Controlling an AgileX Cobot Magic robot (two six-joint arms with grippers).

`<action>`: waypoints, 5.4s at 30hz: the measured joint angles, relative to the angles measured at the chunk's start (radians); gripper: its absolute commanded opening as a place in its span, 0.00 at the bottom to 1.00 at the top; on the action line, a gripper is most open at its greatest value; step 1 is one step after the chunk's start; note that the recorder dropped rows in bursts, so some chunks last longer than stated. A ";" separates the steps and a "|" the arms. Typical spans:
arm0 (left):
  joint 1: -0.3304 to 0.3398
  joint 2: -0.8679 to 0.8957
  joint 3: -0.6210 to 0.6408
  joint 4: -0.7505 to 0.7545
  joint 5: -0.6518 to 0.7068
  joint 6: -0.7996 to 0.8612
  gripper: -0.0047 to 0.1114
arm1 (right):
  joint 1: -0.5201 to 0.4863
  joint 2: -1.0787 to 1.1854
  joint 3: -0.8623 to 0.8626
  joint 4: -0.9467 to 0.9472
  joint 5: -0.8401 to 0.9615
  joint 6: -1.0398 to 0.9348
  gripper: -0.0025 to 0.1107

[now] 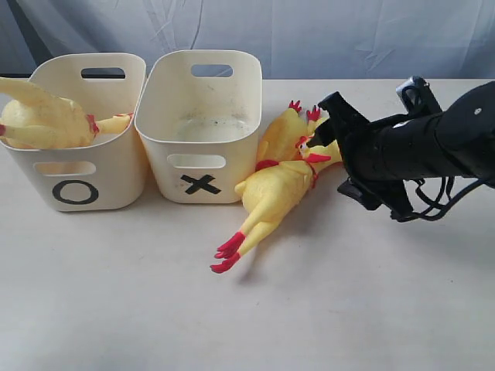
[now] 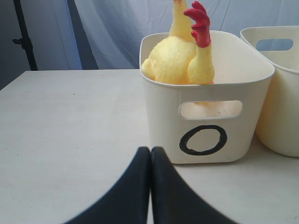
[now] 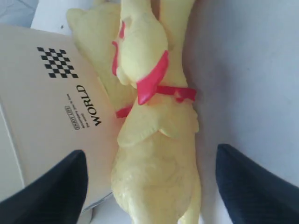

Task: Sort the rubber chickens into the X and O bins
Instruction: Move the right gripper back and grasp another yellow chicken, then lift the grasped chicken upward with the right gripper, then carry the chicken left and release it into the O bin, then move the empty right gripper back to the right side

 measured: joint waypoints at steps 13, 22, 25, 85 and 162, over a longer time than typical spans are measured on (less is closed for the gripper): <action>0.000 0.000 0.000 0.000 0.000 0.000 0.04 | 0.104 0.228 -0.145 0.075 -0.078 -0.004 0.76; 0.000 0.000 0.000 0.000 0.000 0.000 0.04 | 0.108 0.365 -0.179 0.085 -0.069 -0.004 0.44; 0.000 0.000 0.000 0.000 0.000 0.000 0.04 | 0.108 0.370 -0.186 0.086 -0.056 -0.014 0.04; 0.000 0.000 0.000 0.000 0.000 0.000 0.04 | 0.328 0.148 -0.593 -1.100 -0.489 0.035 0.01; 0.000 0.000 0.000 0.000 0.000 0.000 0.04 | -0.048 0.174 -0.547 -1.829 0.677 0.529 0.45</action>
